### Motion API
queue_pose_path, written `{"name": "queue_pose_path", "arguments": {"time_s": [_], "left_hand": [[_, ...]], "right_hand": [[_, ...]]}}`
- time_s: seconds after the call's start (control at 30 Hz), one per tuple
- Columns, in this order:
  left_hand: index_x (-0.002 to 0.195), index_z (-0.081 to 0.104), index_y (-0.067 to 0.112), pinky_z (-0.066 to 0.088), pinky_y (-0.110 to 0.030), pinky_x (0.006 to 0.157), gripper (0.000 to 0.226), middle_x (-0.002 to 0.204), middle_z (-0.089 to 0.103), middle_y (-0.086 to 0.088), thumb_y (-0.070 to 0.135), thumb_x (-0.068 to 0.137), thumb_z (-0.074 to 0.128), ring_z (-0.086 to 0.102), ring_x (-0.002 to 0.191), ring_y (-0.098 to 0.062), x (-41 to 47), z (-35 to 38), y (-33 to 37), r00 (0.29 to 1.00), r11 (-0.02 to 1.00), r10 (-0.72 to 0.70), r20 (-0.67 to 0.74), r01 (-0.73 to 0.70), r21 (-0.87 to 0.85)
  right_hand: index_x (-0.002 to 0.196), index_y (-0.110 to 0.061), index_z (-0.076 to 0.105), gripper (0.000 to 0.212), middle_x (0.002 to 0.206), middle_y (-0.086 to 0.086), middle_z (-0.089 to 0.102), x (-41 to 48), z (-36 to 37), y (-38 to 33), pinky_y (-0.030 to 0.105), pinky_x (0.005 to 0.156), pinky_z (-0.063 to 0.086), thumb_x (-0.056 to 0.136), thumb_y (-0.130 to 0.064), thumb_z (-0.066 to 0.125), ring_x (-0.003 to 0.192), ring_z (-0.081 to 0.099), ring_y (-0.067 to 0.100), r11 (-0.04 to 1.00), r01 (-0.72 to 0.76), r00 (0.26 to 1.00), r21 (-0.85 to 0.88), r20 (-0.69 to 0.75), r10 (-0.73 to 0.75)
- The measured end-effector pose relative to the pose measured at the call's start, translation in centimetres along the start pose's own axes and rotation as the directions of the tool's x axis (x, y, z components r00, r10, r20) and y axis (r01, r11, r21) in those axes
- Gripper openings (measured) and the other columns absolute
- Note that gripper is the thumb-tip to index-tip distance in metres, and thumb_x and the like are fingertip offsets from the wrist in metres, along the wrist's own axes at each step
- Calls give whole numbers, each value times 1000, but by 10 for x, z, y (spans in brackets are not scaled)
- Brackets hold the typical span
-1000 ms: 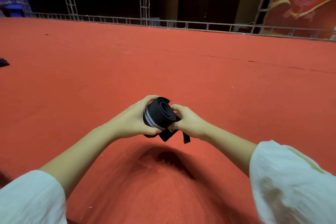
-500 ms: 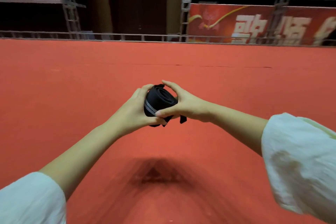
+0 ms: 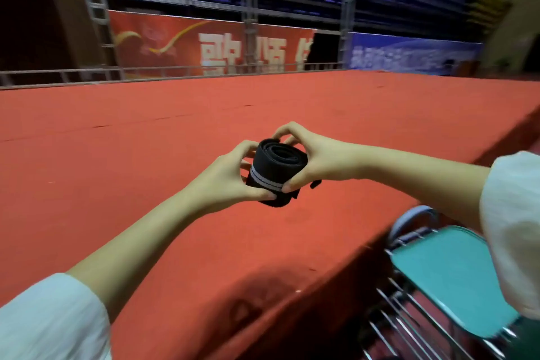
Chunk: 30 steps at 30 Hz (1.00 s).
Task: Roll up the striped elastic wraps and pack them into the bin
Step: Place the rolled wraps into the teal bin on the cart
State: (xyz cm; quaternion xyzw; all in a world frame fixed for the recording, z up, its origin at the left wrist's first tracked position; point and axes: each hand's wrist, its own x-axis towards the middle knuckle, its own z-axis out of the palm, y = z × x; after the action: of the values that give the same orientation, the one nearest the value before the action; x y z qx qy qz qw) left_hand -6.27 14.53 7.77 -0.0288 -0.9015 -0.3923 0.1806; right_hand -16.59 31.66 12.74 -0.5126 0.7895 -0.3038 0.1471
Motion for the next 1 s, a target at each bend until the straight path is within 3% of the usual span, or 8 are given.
{"name": "queue_pose_path", "arguments": {"time_s": [0.17, 0.27, 0.5, 0.6, 0.67, 0.8, 0.9, 1.0], "left_hand": [[118, 47, 28, 53, -27, 86, 64, 117, 57, 20, 26, 68, 86, 58, 103, 3, 68, 95, 51, 984, 988, 142, 104, -135, -75], [117, 47, 30, 53, -31, 87, 62, 119, 57, 17, 27, 68, 86, 59, 104, -1, 107, 158, 84, 953, 960, 255, 164, -230, -157], [123, 45, 31, 49, -25, 90, 68, 117, 58, 16, 26, 69, 85, 58, 105, 2, 152, 297, 158, 839, 896, 426, 338, -339, -287], [124, 45, 31, 42, -7, 84, 67, 116, 57, 19, 23, 70, 85, 55, 102, 10, 158, 348, 180, 773, 863, 486, 407, -350, -364], [126, 45, 30, 37, 0, 79, 68, 116, 55, 20, 23, 71, 84, 51, 101, 17, 159, 377, 194, 735, 845, 519, 435, -366, -390], [135, 46, 24, 36, -1, 86, 72, 126, 55, 15, 28, 73, 82, 53, 107, 7, 163, 427, 207, 654, 827, 558, 511, -396, -399], [137, 47, 23, 30, 0, 92, 69, 130, 52, 14, 35, 77, 78, 46, 118, 0, 169, 449, 197, 599, 809, 583, 549, -485, -331], [130, 53, 30, 26, -17, 106, 62, 126, 48, 23, 52, 75, 74, 33, 130, -5, 181, 461, 171, 559, 794, 572, 600, -560, -236]], "right_hand": [[146, -27, 27, 93, 125, -6, 44, -80, -69, 58, 9, 55, 47, 73, -5, 80, 86, 56, -3, 983, -156, 982, -94, -127, 143], [136, -22, 40, 78, 121, -4, 57, -136, -108, 94, 23, 79, 55, 71, -7, 81, 103, 61, 10, 953, -275, 944, -128, -223, 243], [126, -22, 42, 67, 105, -5, 60, -267, -151, 156, 12, 52, 47, 72, -12, 81, 76, 63, 0, 836, -547, 784, -34, -371, 498], [122, -22, 42, 65, 106, -1, 61, -314, -154, 179, 27, 61, 57, 71, -12, 82, 87, 66, 11, 791, -612, 725, -9, -408, 556], [121, -22, 42, 64, 105, 1, 62, -341, -154, 191, 23, 63, 56, 71, -12, 82, 79, 65, 3, 760, -650, 680, 23, -428, 595], [118, -20, 42, 66, 104, 2, 63, -386, -149, 214, 37, 86, 53, 69, -13, 84, 95, 65, 16, 712, -696, 598, 96, -470, 649], [117, -22, 41, 66, 103, 0, 62, -411, -144, 228, 36, 86, 51, 68, -13, 84, 94, 63, 16, 668, -735, 545, 115, -485, 684], [118, -26, 40, 67, 104, -3, 63, -429, -136, 240, 33, 84, 52, 69, -17, 85, 94, 65, 15, 620, -772, 506, 140, -456, 733]]}}
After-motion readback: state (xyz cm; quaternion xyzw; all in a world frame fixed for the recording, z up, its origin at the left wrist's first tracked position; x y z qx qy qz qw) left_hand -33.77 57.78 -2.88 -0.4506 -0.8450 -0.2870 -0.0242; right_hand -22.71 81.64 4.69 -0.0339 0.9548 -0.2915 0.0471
